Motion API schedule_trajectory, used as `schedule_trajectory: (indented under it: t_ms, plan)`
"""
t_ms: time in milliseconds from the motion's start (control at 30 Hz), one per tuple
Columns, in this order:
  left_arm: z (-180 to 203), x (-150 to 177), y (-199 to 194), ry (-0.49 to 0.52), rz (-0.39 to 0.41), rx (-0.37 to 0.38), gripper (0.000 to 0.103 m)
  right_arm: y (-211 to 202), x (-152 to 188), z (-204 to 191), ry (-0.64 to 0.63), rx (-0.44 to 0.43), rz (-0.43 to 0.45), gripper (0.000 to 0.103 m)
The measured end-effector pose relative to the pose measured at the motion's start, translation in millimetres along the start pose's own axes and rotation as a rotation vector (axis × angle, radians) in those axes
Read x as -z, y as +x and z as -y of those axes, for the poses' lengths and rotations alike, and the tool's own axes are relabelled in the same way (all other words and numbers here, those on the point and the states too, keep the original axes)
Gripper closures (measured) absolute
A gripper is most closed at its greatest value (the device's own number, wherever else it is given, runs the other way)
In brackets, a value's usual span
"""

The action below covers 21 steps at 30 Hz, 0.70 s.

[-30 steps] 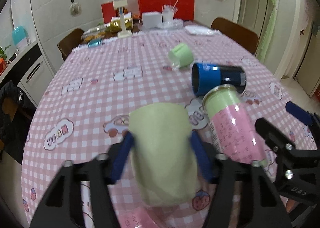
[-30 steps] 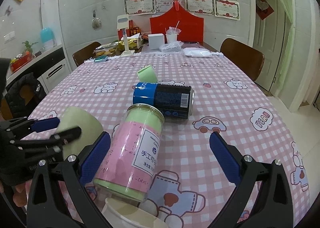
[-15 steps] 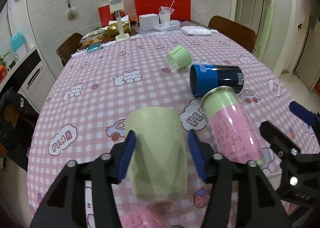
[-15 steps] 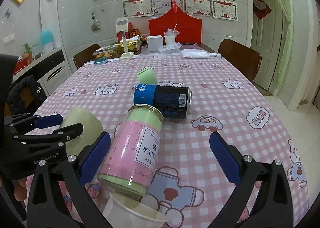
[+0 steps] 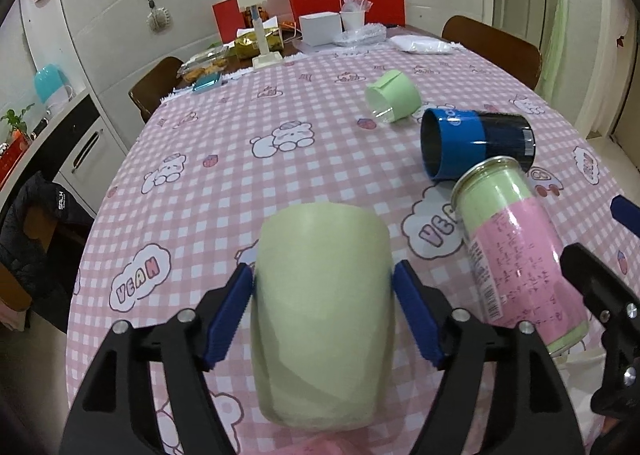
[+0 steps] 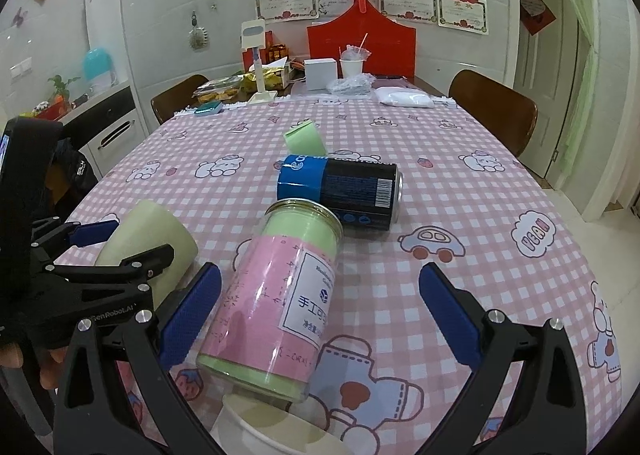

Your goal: Flip cup upside down

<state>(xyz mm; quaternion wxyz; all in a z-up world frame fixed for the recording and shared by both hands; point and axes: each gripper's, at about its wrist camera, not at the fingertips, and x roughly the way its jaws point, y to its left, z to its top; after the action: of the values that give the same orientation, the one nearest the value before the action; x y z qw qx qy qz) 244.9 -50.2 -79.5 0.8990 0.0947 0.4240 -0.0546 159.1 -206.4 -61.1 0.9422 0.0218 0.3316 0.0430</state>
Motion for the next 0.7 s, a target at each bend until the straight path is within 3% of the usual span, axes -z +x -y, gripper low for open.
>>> schedule_trajectory:
  t_ms: [200, 300, 467, 700]
  plan:
    - [2, -1, 13, 0.050, -0.088, 0.006, 0.026, 3, -1, -2, -0.005, -0.006, -0.008, 0.008]
    - [-5, -2, 14, 0.001, -0.093, 0.025, 0.026, 5, -1, -4, -0.008, -0.012, -0.011, 0.008]
    - [-4, 1, 13, 0.015, -0.082, 0.022, 0.027, 6, -1, -8, -0.015, -0.016, -0.016, 0.008]
    - [-1, 1, 7, 0.004, -0.064, 0.074, 0.027, 2, -1, -10, -0.019, -0.015, -0.007, 0.008]
